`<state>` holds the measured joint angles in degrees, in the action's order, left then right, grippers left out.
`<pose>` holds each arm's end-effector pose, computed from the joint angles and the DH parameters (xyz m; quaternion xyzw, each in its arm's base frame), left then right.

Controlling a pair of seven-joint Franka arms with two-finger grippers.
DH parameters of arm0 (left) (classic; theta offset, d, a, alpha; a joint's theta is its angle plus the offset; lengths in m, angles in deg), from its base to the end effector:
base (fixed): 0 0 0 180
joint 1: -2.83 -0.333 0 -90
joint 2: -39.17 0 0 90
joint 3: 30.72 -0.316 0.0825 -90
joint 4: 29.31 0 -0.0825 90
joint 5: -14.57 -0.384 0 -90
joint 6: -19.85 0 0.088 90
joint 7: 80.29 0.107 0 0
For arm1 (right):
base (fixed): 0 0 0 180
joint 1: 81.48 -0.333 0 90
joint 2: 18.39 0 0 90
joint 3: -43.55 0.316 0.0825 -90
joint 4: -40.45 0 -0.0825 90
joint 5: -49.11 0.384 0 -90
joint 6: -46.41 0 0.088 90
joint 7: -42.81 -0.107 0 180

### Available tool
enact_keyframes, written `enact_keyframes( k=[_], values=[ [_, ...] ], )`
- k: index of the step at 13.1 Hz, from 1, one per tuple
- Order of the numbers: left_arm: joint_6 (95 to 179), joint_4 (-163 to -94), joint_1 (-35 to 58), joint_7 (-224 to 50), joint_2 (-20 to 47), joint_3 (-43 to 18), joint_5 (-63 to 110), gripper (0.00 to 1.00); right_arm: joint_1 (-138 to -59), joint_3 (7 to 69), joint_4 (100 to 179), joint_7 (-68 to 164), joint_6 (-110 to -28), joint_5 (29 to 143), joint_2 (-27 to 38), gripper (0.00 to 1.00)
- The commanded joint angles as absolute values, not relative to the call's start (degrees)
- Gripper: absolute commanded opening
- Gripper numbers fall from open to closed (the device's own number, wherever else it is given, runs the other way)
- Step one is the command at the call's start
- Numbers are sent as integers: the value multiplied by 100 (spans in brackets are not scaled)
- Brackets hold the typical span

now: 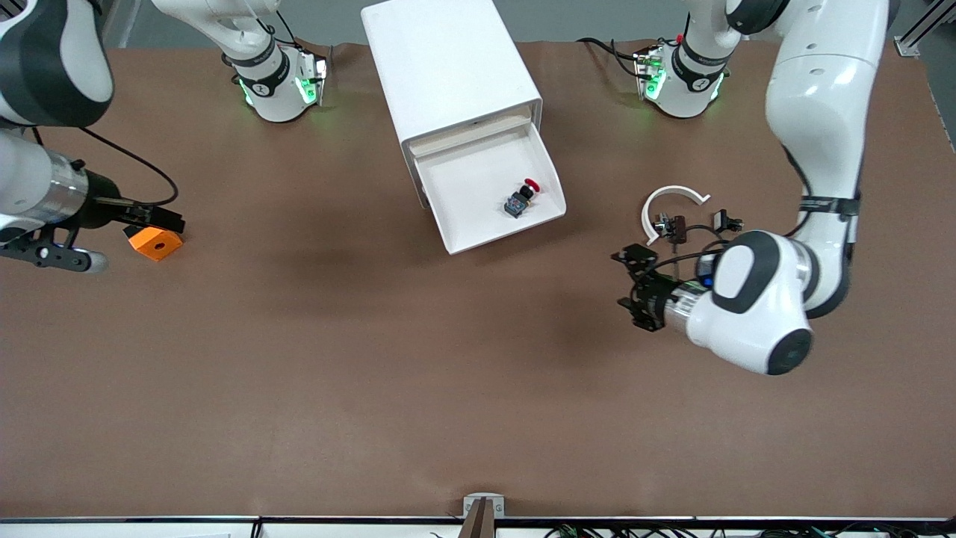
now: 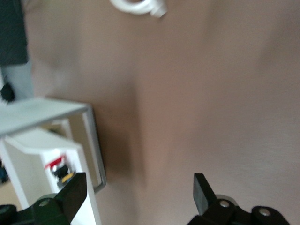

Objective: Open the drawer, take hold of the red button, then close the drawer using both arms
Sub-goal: 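Release the drawer with the left gripper while the right gripper reaches over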

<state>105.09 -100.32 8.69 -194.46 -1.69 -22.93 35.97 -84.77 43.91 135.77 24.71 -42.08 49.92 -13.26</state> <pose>0.6668 -0.1818 0.3306 -0.5803 -0.7493 0.3036 0.0978 0.5657 0.0375 0.5289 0.9866 -0.1256 -0.1037 0.0125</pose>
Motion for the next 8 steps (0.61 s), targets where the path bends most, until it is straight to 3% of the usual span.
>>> enact_keyframes(
  k=[1,8],
  values=[
    [10467,-10094,635,-18482,120,-2290,3137,100,-9033,4373,13441,1438,-4218,4999,-1312,100],
    [10467,-10146,10,-14565,480,-2272,2697,100,-10176,4390,13045,-1085,-4403,5640,-1294,100]
  ],
)
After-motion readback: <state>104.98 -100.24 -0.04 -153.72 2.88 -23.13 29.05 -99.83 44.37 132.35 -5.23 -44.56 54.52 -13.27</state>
